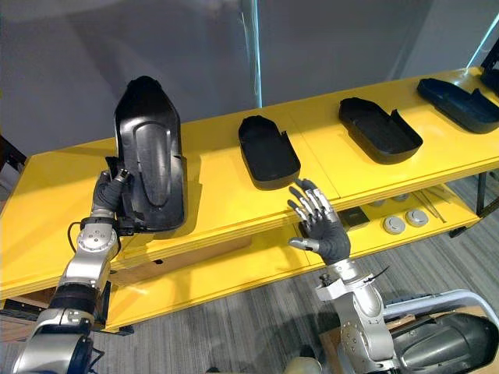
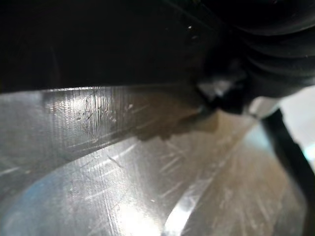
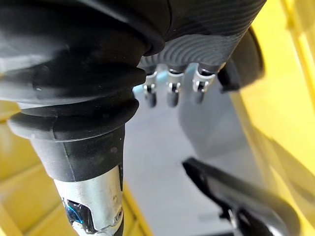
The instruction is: Walk over and take plastic housings, then place them on the shelf
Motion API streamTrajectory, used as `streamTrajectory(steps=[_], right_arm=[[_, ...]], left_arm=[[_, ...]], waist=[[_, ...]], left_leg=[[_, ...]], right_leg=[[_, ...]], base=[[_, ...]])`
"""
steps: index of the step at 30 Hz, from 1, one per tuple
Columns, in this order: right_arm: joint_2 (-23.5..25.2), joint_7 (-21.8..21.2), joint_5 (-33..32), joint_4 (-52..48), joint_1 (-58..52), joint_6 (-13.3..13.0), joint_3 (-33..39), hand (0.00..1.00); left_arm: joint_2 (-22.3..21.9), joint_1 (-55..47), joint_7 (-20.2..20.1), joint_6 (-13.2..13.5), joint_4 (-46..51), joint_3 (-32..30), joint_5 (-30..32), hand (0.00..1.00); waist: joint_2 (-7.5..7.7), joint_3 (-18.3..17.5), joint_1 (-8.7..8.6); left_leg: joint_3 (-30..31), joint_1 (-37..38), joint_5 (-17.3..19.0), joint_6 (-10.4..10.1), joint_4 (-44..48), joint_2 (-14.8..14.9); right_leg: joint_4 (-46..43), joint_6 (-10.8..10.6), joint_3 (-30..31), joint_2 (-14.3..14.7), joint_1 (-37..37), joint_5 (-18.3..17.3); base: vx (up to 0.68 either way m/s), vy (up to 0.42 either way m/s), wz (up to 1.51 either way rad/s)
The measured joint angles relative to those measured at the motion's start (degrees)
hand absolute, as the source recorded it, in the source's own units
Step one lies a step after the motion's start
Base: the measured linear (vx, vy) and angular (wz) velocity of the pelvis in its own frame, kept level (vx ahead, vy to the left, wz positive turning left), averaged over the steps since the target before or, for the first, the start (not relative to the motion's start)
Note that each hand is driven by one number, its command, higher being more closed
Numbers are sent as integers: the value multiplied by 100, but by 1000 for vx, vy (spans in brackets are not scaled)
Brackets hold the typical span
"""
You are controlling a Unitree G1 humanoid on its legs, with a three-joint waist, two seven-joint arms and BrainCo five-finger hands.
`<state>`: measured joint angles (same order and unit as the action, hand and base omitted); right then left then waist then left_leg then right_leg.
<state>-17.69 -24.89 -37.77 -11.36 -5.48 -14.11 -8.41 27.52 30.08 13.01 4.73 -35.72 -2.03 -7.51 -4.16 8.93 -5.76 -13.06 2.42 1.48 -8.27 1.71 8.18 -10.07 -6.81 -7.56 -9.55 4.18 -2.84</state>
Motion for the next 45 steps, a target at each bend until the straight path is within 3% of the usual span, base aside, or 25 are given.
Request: streamTrajectory(steps=[2, 10, 22, 28, 29, 40, 45], right_arm=[[-120, -73, -1, -131, 316, 145, -153, 0], [-398, -96, 25, -425, 781, 215, -610, 0], [-430, 298, 34, -616, 1606, 205, -1226, 0], [-419, 526, 43, -631, 1735, 190, -1434, 0], [-415, 628, 42, -630, 1800, 190, -1437, 0], [-321, 756, 42, -627, 1963, 139, -1559, 0], [-262, 851, 178, -625, 1975, 80, -1592, 0]], left_arm=[[193, 321, 61, -199, -98, 79, -144, 100], [405, 832, 185, -874, -399, 114, -412, 100], [623, 1647, 141, -1141, -396, 470, -842, 100], [698, 2016, 56, -1349, -395, 568, -1002, 100], [719, 2111, 58, -1345, -388, 569, -1020, 0], [909, 2457, 362, -1366, -395, 802, -1015, 0], [929, 2685, 485, -1396, -493, 945, -992, 0]], waist=[[-7, 308, -56], [-58, 711, -136], [-58, 1473, -73], [-15, 1594, -76], [15, 1684, -53], [41, 1813, 36], [147, 1870, 41]], left_leg=[[15, -90, 0, 2, 100, -8], [54, -442, -71, 104, 193, -162], [325, -895, -87, 127, 496, -220], [461, -1128, -92, 131, 603, -218], [476, -1158, -92, 131, 653, -211], [506, -1310, -92, 130, 679, -192], [560, -1326, -92, 130, 701, -182]], right_leg=[[-351, 18, 18, -50, 212, -144], [-799, -15, 113, -226, 717, -218], [-1047, -3, -39, -343, 979, -227], [-1110, 10, -153, -365, 1096, -237], [-1138, 20, -165, -367, 1107, -243], [-1139, 21, -187, -353, 1207, -240], [-1121, 18, -211, -344, 1172, -233]], base=[[-129, -34, 6], [-64, 0, 3], [-31, -1, 11], [-23, -5, 11], [-19, -12, 10], [11, -5, 2], [5, -7, 3]])
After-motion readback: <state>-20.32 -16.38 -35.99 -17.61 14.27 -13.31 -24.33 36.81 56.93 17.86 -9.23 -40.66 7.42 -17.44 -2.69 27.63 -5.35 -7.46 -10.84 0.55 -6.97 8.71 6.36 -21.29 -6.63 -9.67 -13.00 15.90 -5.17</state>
